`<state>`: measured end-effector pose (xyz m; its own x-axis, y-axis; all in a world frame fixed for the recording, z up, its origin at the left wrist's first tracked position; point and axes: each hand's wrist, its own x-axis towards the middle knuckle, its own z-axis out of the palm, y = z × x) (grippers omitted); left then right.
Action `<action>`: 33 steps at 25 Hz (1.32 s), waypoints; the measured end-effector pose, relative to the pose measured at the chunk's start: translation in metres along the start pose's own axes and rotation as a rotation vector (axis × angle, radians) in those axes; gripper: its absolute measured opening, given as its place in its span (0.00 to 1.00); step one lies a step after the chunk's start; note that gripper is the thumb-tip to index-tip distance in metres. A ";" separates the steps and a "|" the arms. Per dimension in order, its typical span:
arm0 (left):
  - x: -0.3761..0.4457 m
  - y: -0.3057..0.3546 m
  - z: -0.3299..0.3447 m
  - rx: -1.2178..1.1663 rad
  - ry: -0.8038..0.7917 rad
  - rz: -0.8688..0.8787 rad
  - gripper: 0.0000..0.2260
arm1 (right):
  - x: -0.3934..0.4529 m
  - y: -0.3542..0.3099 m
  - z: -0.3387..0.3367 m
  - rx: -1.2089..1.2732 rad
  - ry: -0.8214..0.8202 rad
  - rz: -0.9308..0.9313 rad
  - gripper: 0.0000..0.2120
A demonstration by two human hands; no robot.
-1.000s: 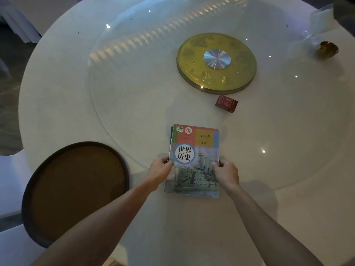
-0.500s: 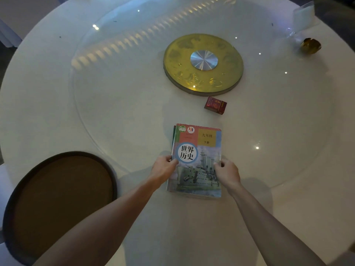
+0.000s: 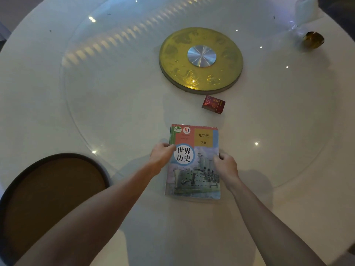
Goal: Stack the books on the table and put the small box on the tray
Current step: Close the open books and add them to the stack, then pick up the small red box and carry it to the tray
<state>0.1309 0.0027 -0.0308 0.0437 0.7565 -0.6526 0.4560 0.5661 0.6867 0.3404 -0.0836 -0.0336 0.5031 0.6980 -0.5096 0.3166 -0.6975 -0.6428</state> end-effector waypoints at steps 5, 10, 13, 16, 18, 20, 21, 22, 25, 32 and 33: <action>0.004 -0.004 0.001 -0.131 -0.016 -0.073 0.08 | 0.005 -0.004 0.006 -0.012 -0.020 -0.022 0.13; 0.006 -0.007 -0.006 -0.214 -0.063 -0.047 0.09 | 0.009 -0.002 -0.003 0.077 -0.103 -0.027 0.11; -0.005 -0.015 -0.007 -0.234 -0.023 -0.051 0.06 | 0.005 0.004 -0.012 0.104 -0.090 0.030 0.11; -0.024 -0.037 -0.003 -0.154 0.021 -0.091 0.09 | -0.011 0.018 -0.016 0.050 -0.020 0.113 0.10; -0.037 -0.051 0.001 -0.052 0.031 -0.094 0.11 | -0.028 0.031 -0.014 0.006 -0.031 0.147 0.15; -0.046 -0.058 0.003 0.044 0.051 -0.063 0.12 | -0.041 0.041 -0.010 -0.053 -0.031 0.139 0.21; -0.048 -0.058 0.004 0.072 0.054 -0.048 0.12 | -0.046 0.043 -0.009 -0.083 -0.026 0.123 0.22; -0.047 -0.059 0.004 0.088 0.060 -0.034 0.13 | -0.049 0.043 -0.007 -0.100 -0.019 0.106 0.21; -0.045 -0.059 0.005 0.096 0.069 -0.035 0.12 | -0.052 0.037 -0.005 -0.150 -0.012 0.066 0.20; -0.033 -0.036 -0.004 0.177 0.037 -0.077 0.28 | -0.036 0.023 -0.026 -0.223 -0.107 0.077 0.18; -0.027 -0.022 -0.006 0.303 0.068 -0.024 0.31 | -0.024 0.014 -0.033 -0.231 -0.093 0.081 0.17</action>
<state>0.1144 -0.0277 -0.0264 -0.0249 0.7701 -0.6374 0.7011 0.4679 0.5380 0.3597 -0.1159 -0.0113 0.4611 0.6430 -0.6115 0.4587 -0.7626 -0.4560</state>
